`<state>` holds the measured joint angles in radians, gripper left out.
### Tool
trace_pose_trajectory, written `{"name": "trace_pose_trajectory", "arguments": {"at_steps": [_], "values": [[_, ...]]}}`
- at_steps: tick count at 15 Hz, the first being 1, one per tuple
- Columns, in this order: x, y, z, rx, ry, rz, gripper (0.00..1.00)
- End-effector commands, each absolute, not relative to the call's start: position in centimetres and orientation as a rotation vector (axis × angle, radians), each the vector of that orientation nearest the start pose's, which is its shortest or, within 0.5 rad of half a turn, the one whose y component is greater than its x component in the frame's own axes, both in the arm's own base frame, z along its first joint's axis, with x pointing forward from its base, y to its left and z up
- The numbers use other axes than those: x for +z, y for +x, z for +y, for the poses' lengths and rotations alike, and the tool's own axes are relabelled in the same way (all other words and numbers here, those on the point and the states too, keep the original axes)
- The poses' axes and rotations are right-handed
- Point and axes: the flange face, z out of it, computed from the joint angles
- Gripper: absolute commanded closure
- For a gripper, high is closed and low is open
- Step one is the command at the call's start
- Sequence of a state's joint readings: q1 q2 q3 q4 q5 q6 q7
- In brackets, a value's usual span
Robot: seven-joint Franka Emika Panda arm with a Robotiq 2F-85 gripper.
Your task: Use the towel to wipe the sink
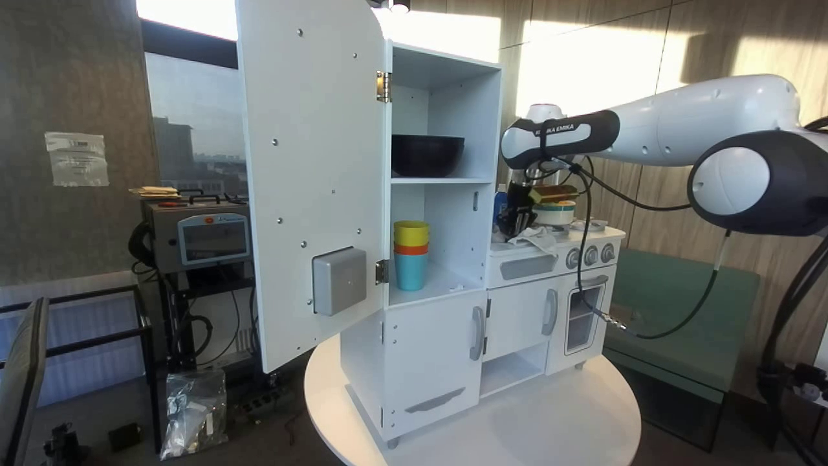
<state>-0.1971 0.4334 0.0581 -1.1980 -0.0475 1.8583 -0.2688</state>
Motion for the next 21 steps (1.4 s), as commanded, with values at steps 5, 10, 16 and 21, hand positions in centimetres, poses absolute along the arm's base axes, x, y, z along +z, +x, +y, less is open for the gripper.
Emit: {"name": "trace_pose_trajectory", "arguments": {"at_steps": [5, 10, 16, 21], "values": [[54.3, 69.3, -8.9, -0.274, -3.056, -0.362, 0.88], [53.9, 72.0, -9.5, -0.447, -3.119, -0.391, 0.88], [56.0, 70.4, -12.3, -0.409, -3.244, -0.365, 0.88], [56.5, 67.2, -9.6, -0.098, -3.055, -0.422, 0.88]]}}
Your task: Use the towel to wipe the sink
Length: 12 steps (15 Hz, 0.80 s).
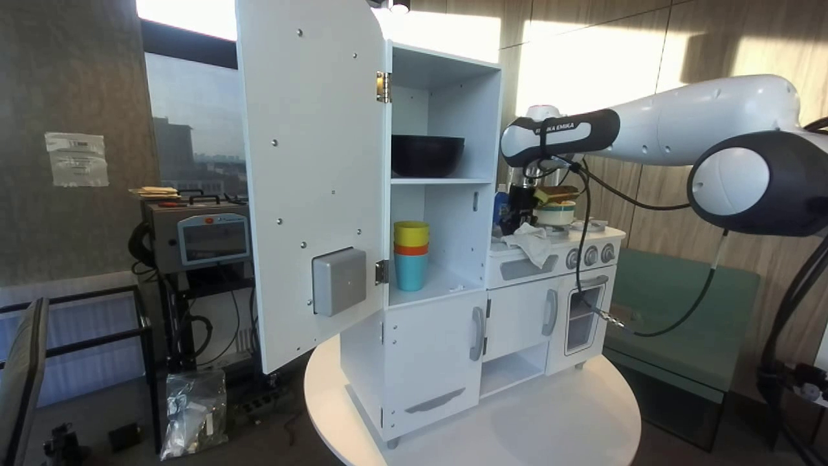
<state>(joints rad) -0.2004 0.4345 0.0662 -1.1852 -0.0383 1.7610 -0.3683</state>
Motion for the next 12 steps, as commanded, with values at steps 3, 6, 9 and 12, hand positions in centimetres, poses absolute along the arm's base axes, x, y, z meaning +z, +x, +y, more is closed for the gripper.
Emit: {"name": "trace_pose_trajectory", "arguments": {"at_steps": [3, 6, 9, 12], "values": [[56.5, 68.2, -7.7, -0.176, -2.941, -0.417, 0.88], [55.8, 69.8, -7.6, -0.287, -2.962, -0.431, 0.88], [55.2, 71.2, -9.6, -0.412, -3.059, -0.495, 0.88], [56.2, 71.3, -12.2, -0.477, -3.18, -0.518, 0.88]]}}
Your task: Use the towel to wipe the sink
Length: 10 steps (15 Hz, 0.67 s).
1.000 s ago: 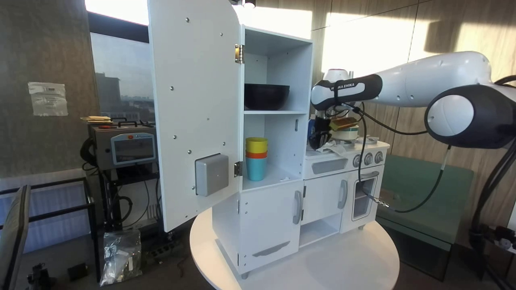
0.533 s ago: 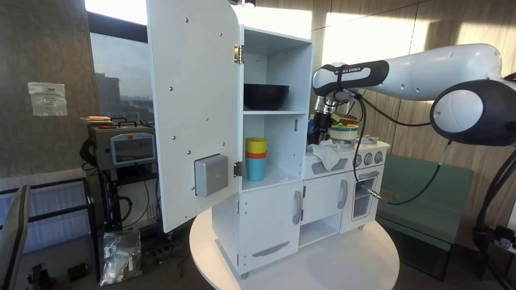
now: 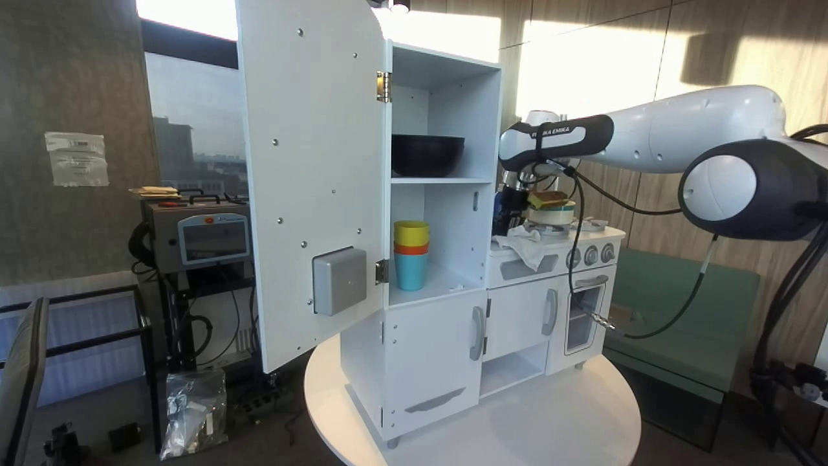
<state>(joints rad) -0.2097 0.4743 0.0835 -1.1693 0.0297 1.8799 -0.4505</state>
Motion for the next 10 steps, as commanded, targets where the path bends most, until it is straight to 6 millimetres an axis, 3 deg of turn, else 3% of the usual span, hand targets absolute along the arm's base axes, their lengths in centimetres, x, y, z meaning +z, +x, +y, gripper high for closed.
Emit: {"name": "trace_pose_trajectory", "arguments": {"at_steps": [1, 6, 10], "values": [[57.1, 70.6, -12.7, -0.441, -3.228, -0.523, 0.89], [59.7, 67.0, -11.0, -0.186, -3.147, -0.539, 0.88], [61.2, 67.1, -9.0, -0.239, -3.05, -0.523, 0.88]]}}
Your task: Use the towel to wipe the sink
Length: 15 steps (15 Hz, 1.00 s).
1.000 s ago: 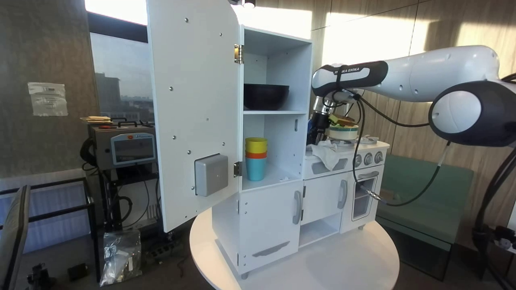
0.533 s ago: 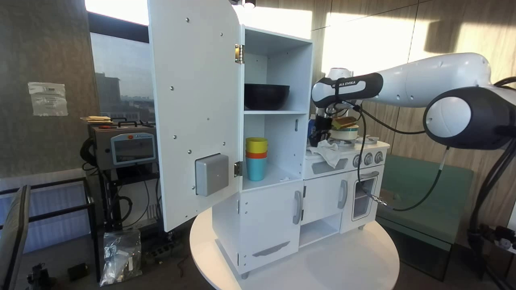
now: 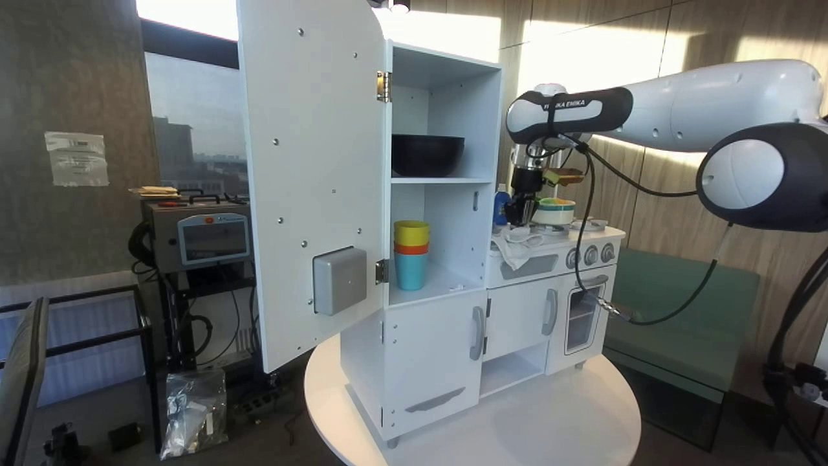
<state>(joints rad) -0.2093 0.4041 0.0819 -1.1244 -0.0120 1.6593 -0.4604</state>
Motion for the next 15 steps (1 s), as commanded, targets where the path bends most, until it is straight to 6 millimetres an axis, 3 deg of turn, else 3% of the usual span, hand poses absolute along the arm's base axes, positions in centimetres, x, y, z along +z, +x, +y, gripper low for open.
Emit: {"name": "trace_pose_trajectory", "arguments": {"at_steps": [1, 6, 9, 15], "values": [[61.4, 67.3, -8.7, -0.267, -3.062, -0.533, 0.89], [63.7, 67.0, -8.8, -0.286, -3.146, -0.485, 0.88], [66.6, 66.1, -8.4, -0.341, -3.184, -0.457, 0.9], [72.8, 62.5, -8.2, -0.432, -3.244, -0.337, 0.9]]}}
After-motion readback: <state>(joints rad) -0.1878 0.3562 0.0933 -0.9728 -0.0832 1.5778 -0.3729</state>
